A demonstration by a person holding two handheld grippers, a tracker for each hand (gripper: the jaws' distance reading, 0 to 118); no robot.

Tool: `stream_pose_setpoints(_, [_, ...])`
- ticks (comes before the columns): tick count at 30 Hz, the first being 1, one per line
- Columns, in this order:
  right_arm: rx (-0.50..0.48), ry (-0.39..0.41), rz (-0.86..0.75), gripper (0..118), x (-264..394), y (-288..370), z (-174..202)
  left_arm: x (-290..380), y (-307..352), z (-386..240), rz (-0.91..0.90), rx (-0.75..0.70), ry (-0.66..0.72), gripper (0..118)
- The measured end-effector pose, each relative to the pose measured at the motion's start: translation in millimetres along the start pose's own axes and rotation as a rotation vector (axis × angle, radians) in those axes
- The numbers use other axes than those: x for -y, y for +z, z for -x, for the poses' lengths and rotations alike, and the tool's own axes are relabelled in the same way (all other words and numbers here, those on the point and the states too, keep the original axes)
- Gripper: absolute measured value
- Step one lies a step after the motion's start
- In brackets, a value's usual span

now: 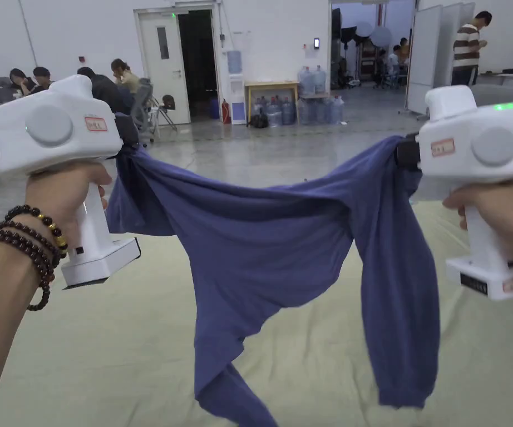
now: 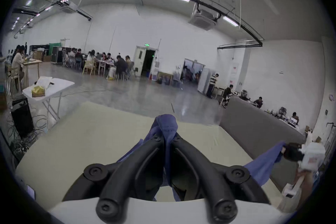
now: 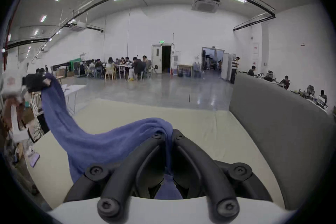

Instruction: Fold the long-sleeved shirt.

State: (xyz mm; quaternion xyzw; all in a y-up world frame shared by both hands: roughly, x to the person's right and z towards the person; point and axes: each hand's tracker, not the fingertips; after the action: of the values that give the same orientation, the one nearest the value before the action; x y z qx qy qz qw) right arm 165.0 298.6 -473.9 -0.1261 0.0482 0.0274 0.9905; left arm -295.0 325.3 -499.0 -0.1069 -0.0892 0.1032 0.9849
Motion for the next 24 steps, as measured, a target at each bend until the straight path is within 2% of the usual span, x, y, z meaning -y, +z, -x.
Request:
stream_pose_setpoints(6, [0.06, 0.017, -0.035, 7, -74, -64, -3, -35, -50, 8, -0.041, -0.069, 0.009, 3])
stream_pose_setpoints(10, [0.108, -0.055, -0.033, 7, -96, -101, -16, -52, -84, 6, -0.047, -0.083, 0.062, 3])
stream_pose_setpoints(13, [0.127, -0.126, -0.046, 7, -101, -119, -28, -55, -107, -7, -0.053, -0.063, 0.035, 3])
stream_pose_setpoints(14, [0.12, -0.145, -0.054, 7, -99, -124, -32, -51, -112, -10, -0.055, -0.064, 0.025, 3])
stream_pose_setpoints(18, [0.134, -0.119, -0.05, 7, -74, -143, -41, -19, -141, -13, -0.028, -0.052, 0.004, 3])
stream_pose_setpoints(24, [0.133, -0.147, 0.107, 7, 22, -192, -56, 82, -200, 1, 0.137, -0.079, 0.027, 3])
